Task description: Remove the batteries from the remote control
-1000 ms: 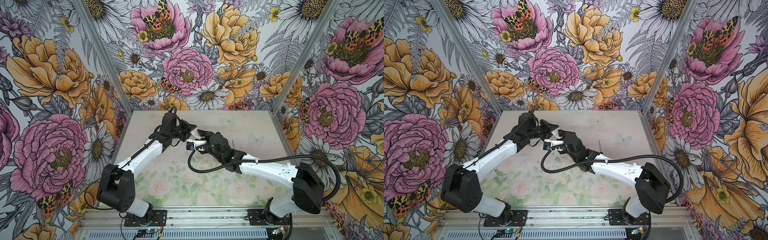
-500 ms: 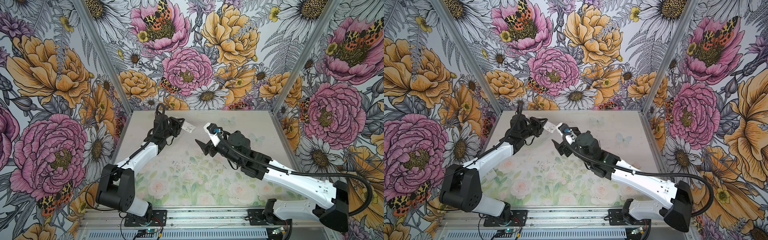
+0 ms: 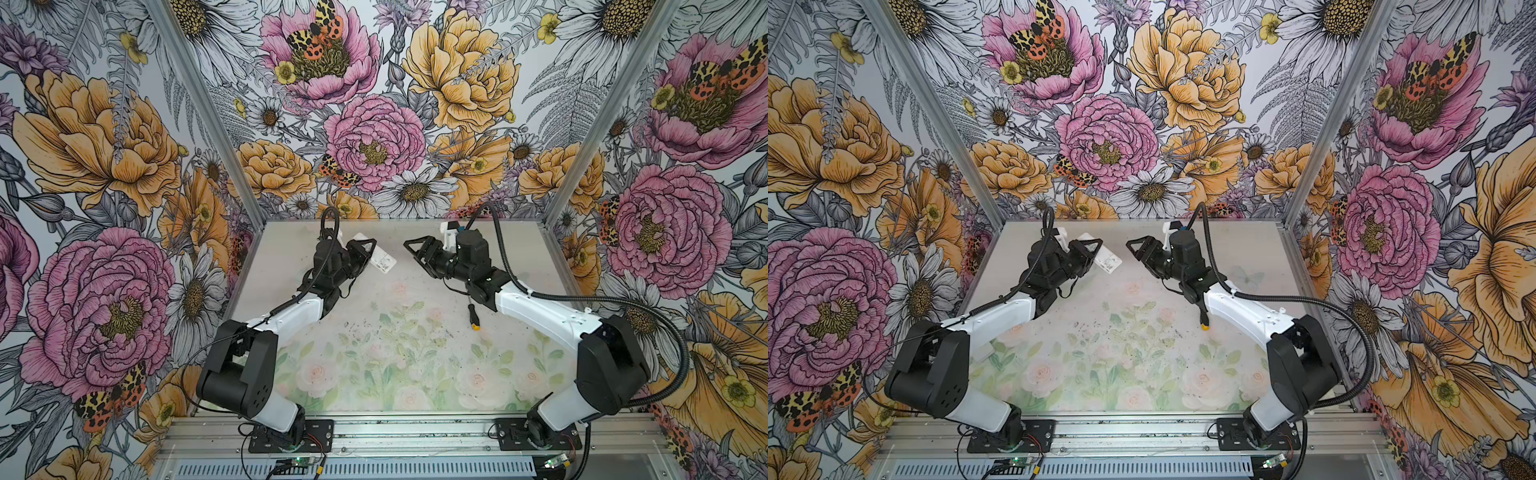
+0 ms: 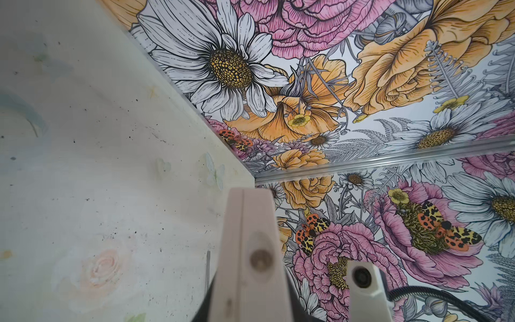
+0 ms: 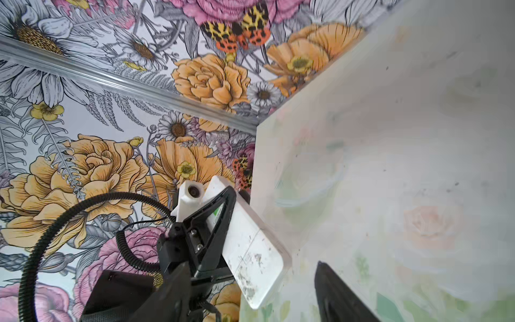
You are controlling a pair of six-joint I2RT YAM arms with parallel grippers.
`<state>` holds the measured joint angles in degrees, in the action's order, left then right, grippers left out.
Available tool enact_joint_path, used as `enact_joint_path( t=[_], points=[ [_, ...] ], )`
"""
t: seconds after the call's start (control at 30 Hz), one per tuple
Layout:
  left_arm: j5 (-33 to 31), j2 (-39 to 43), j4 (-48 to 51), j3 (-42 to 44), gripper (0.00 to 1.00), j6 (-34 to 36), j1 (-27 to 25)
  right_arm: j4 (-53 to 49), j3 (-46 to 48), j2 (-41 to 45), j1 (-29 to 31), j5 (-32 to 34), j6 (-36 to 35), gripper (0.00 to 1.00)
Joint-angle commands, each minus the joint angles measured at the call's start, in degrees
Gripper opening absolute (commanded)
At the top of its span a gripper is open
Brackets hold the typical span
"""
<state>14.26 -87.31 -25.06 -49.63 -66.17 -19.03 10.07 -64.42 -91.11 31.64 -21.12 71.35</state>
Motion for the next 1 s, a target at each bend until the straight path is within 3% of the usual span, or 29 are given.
enact_joint_path(
  t=[0.0,0.5,0.77,0.97],
  points=[
    [-1.9,1.7,-8.0,2.2,0.0,1.3,0.0,9.1,-0.5,-1.0,0.7,-5.9,8.3,0.73],
    [-2.0,0.7,-10.3,1.6,0.0,0.3,-0.6,11.1,-2.2,-10.7,3.7,-9.1,12.3,0.7],
    [-1.6,0.6,-11.5,1.6,0.0,0.5,-1.2,12.5,-2.2,-11.8,3.8,-8.3,13.2,0.62],
    [-2.4,0.5,-11.4,1.5,0.0,0.7,-1.4,12.7,-1.9,-12.1,4.1,-8.3,13.5,0.46]
  ],
)
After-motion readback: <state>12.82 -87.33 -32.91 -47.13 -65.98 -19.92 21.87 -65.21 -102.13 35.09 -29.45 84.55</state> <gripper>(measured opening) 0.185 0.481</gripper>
